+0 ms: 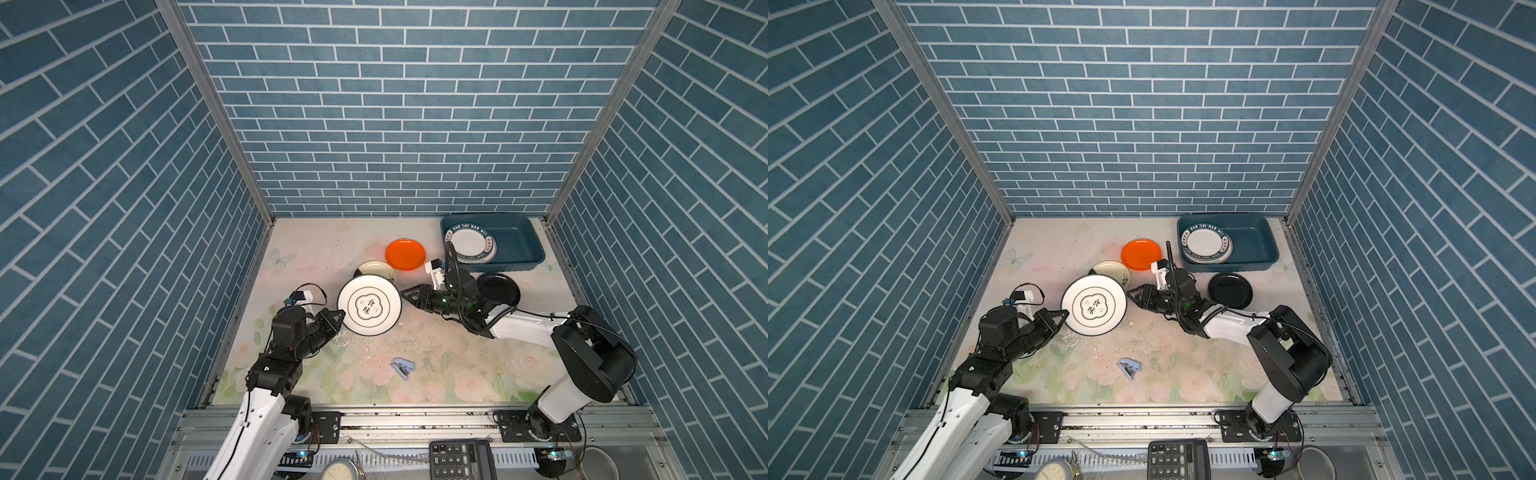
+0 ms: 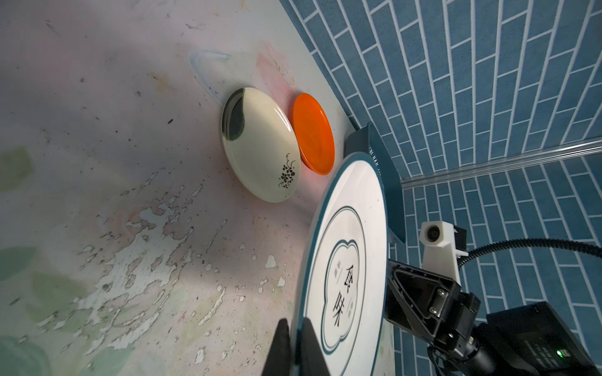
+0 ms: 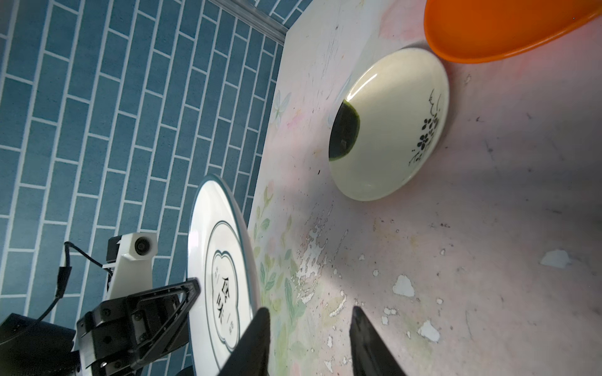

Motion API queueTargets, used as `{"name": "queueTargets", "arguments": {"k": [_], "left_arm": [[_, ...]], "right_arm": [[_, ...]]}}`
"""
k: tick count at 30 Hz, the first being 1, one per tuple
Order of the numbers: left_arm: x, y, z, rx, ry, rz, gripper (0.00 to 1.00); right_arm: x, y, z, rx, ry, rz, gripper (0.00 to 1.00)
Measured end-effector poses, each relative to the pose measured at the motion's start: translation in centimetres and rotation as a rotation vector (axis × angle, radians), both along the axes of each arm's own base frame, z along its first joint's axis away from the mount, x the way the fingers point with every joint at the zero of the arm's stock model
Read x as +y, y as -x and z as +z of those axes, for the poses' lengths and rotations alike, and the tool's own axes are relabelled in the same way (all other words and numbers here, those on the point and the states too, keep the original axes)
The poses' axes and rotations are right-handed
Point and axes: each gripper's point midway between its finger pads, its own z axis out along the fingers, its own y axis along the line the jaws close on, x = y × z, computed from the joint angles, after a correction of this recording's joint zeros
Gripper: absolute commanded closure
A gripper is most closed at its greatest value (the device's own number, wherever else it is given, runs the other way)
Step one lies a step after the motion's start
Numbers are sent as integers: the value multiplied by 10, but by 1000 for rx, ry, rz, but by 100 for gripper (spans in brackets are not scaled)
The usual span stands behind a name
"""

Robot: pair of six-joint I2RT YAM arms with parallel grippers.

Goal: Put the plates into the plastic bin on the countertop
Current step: 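Lift the patterned plate upright with the left gripper toward the right gripper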

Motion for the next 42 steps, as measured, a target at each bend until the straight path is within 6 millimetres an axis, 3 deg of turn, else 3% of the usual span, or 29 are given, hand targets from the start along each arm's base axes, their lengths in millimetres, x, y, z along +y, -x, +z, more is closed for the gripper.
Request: {"name": "queueTargets", "arguments": {"k": [10,20,26,31,35,38,42], "left_arm": [[7,0,-1,-26,-21,33,100],[0,-8,1,-39,31,23,100],[-4,-10,10,-66,65,13,100],[-7,-13,2,-40,90,8,100],[-9,-15,-1,-34,91,2,100],[-8,-15,-1,-40,77,-4,48],[-6,-13,4,-70,56,0,3]], "right_arm": [[1,0,34,-51,-33,-3,59],[15,6,14,2,11,35,60],[23,8,12,10,9,58,75],[25,10,15,16,-9,69,98],[23,9,12,33,-4,58,100],[23,9,11,37,2,51,100],[14,9,-6,61,48,16,100]]}}
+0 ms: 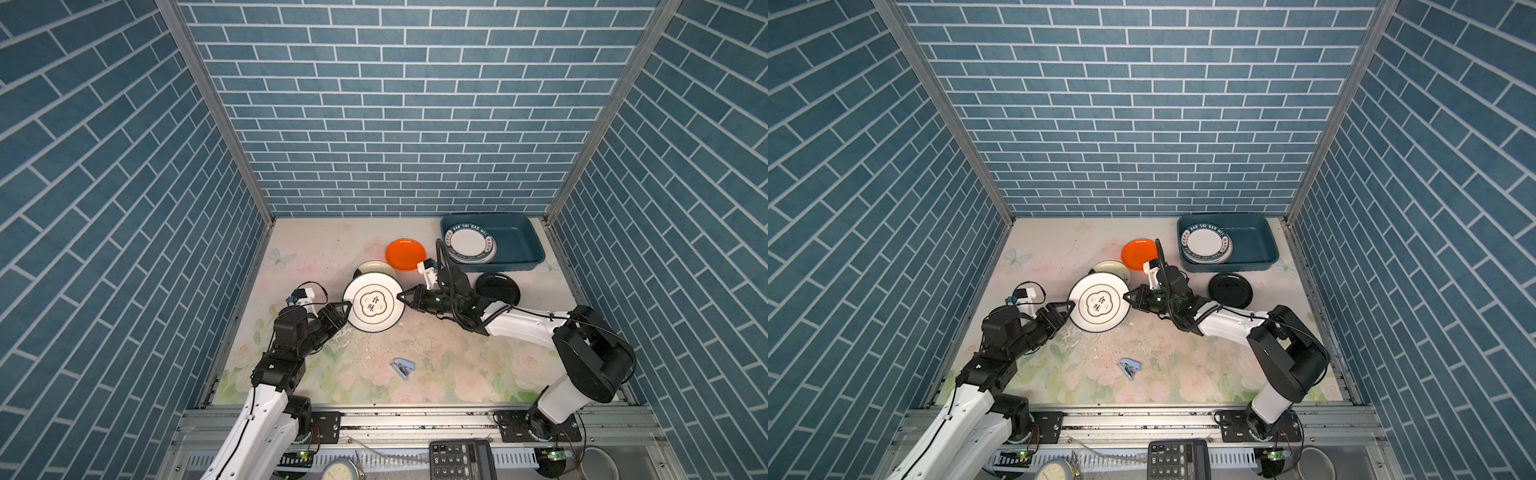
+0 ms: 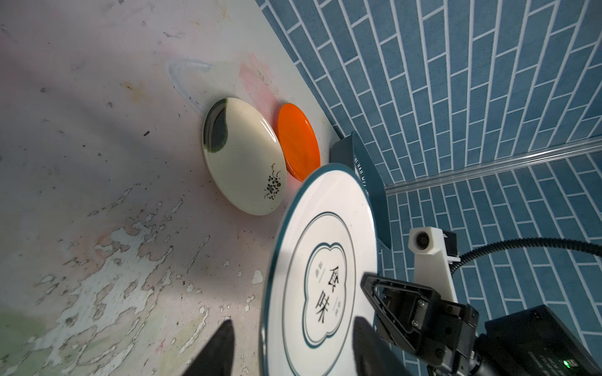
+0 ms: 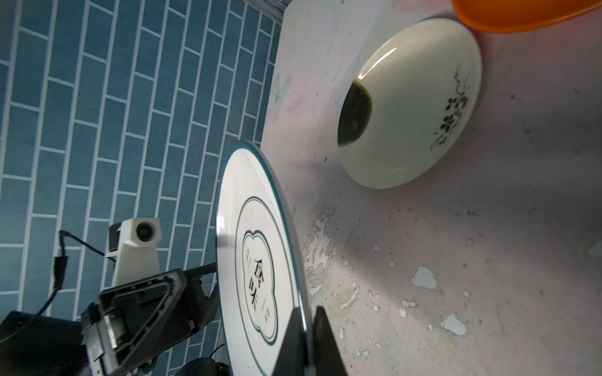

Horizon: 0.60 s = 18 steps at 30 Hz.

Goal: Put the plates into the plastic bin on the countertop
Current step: 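Lift the patterned plate upright with the left gripper toward the right gripper, then carry the plate with the right gripper and lower it into the teal bin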

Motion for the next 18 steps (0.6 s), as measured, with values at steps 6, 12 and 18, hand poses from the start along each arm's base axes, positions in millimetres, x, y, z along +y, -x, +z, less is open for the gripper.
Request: {"name": "queueTargets", "arguments": {"k": [6,12,18], "left_arm": [[4,2,2,-16,-25,11,0],[3,0,3,-11,-32,2,0],[1,-1,1,1,-40,-8,1]], "right_arm": [[-20,1,-21,39,73,-54,100],[-49,-16,-3,22,74,-142,100],[-95,-39,17,-8,90,-263,100]]}}
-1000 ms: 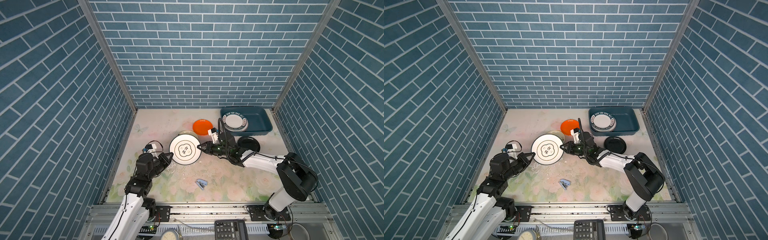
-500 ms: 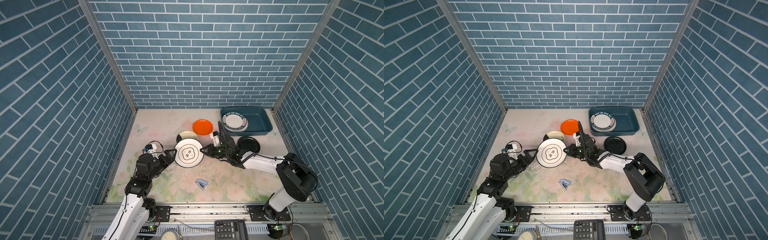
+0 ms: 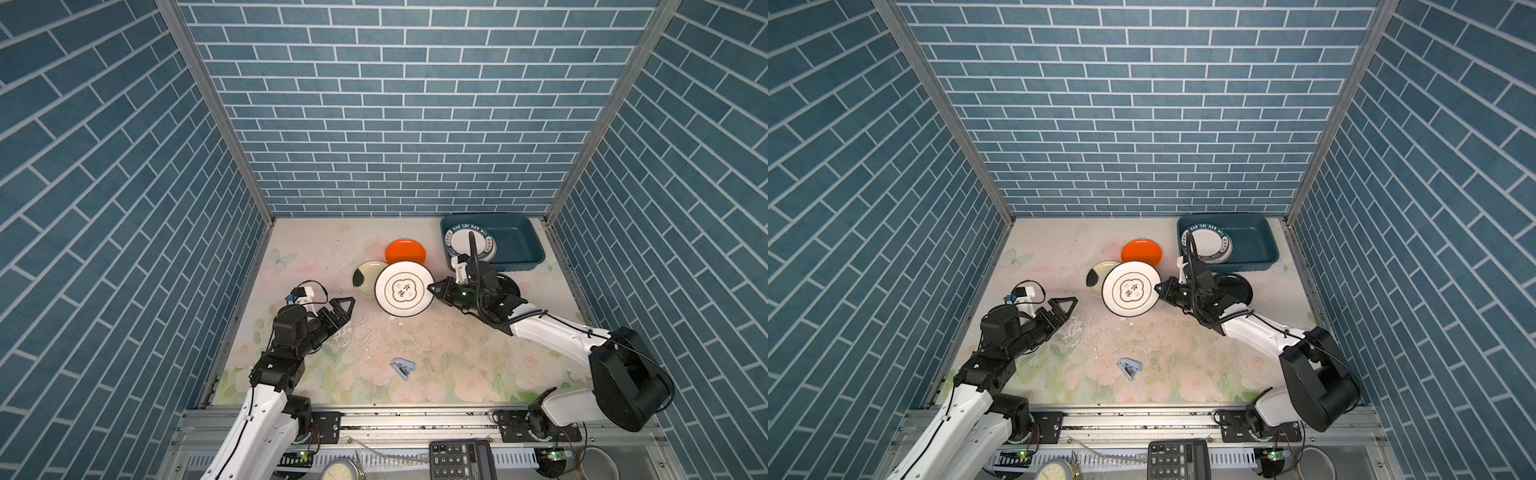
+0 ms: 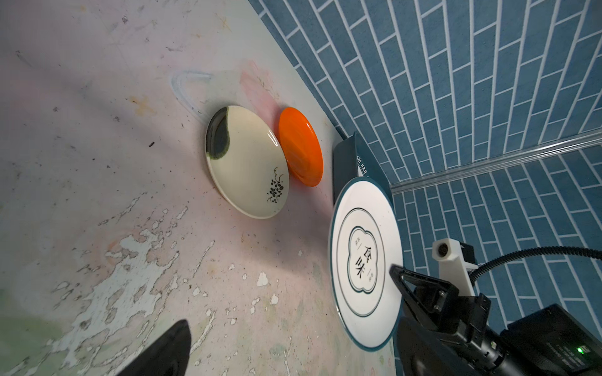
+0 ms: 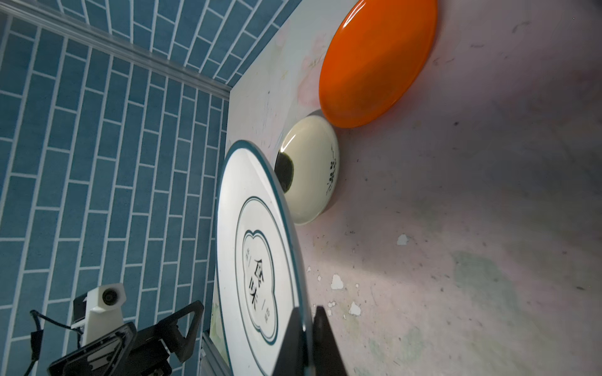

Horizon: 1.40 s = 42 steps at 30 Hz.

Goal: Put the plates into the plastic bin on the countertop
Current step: 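Carry the plate with the right gripper and lower it into the teal bin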

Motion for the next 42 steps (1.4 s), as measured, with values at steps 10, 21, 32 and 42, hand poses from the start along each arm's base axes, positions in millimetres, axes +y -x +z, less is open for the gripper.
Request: {"name": "queueTargets", "arguments": {"k": [10,21,32,42], "left_arm": [[-3,1,0,-3,-2,-20,0],[-10,10,39,-139,-26,-100,0],[-16,22,39,-138,-36,-162,0],[-22,30,41,-125,-73,-234,0]], "right_arm": [[-90,-26,16,-16,115,-222,100],[-151,-101,64,-100,205,-393,100],[-202,-213,44,-76,325,-499,100],[-189,-258,-35,67,309,-447,100]]}}
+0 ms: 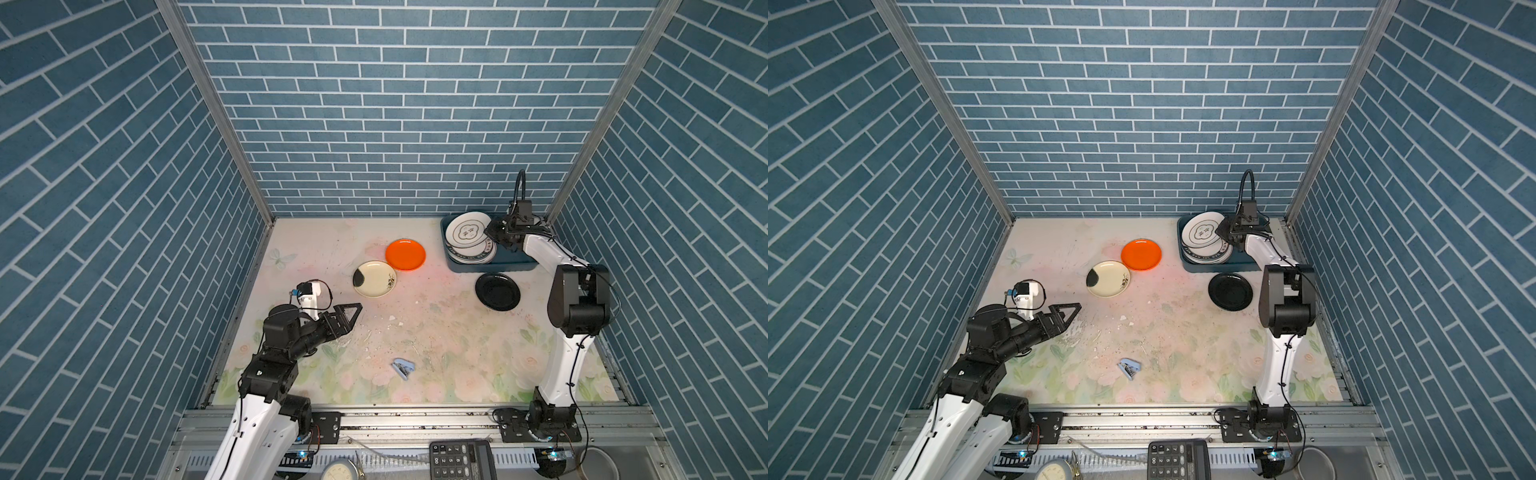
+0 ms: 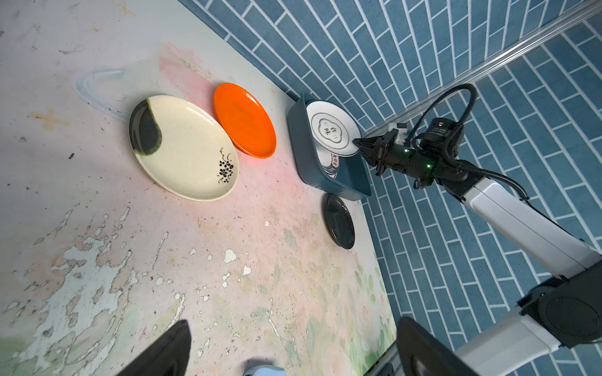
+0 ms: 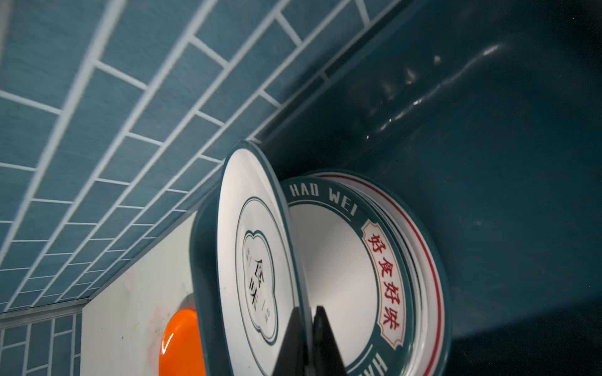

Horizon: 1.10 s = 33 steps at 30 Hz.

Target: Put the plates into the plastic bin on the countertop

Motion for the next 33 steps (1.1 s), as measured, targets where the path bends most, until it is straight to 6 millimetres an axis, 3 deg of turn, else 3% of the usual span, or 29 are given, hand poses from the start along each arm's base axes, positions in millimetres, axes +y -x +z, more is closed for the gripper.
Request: {"name": "queueTargets", "arguments": {"k": [2,4,5,10,15,23,27,33], "left_arm": [[0,1,-1,-1,-11,-5,1],[1,3,-2,1,-24,-10,0],[1,4,-3,1,-29,-12,0],[2,6,-4,-2,-44,-13,0],[3,5,-5,-5,-50,-6,1],[4,-11,-20,51,-72,18,0],[1,-26,-40,121,-67,25,0],[-1,-41,-67,208,-70,44,0]], "right_arm": [[1,-1,-7,20,-27,-13,98],[0,-2,-7,21,-34,-18,64],[0,-2,-6,20,-33,-18,53],[2,4,-11,44,-16,0,17],[-2,13,-2,48,14,5,16],[-7,52,57,-27,12,3,17],[-10,84,75,-67,29,21,17],[-13,143,73,-95,42,62,7]]}}
